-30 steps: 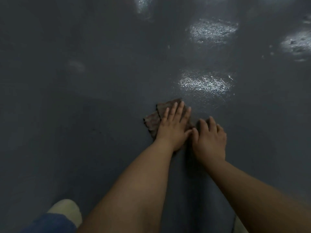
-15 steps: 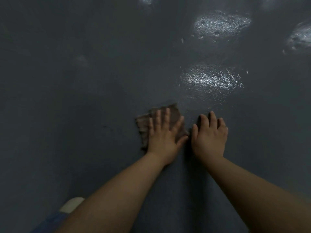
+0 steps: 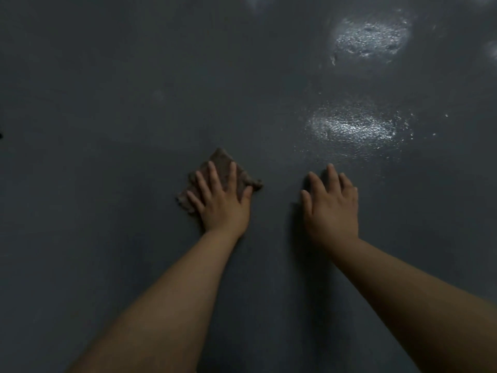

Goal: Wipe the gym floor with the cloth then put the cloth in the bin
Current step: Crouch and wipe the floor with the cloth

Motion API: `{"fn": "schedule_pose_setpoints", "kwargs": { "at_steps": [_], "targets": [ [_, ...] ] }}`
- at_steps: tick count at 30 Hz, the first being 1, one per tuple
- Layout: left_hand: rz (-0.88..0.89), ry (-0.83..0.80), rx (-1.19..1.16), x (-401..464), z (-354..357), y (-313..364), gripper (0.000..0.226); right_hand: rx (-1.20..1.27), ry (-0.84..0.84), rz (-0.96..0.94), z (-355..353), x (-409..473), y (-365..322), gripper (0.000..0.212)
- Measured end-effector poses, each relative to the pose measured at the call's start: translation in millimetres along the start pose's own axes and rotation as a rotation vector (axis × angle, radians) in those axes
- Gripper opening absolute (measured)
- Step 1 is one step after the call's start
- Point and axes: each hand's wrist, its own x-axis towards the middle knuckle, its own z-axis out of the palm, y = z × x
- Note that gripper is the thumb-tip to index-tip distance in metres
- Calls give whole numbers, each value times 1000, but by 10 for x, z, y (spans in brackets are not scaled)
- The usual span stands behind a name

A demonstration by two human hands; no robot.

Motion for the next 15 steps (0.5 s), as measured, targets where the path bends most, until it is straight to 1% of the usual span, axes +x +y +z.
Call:
{"fn": "schedule_pose_setpoints", "kwargs": {
  "at_steps": [1, 2, 4, 7, 9, 10, 11, 13, 15],
  "targets": [
    [35, 26, 10, -139, 75, 45, 65, 7, 1, 7, 17, 0, -37, 50],
    [116, 67, 25, -269, 145, 86, 64, 12, 3, 15, 43, -3, -75, 50],
    [364, 64, 123, -413, 205, 109, 66, 24, -3, 27, 73, -21, -134, 49],
    [672, -110, 271, -139, 49, -80, 66, 29, 13, -2, 118, 38, -305, 51],
    [747, -111, 340, 162, -144, -117, 64, 29, 32, -22, 87, 75, -369, 58],
    [717, -105, 344, 341, -222, -151, 65, 17, 22, -32, 85, 97, -410, 56],
    [630, -99, 309, 510, -290, -201, 64, -3, 2, -42, 90, 117, -449, 51],
    [371, -79, 156, 784, -407, -386, 63, -33, -42, -53, 75, 143, -500, 49],
    [93, -45, 12, 873, -446, -635, 62, -49, -72, -57, 60, 169, -516, 50]
  ]
}}
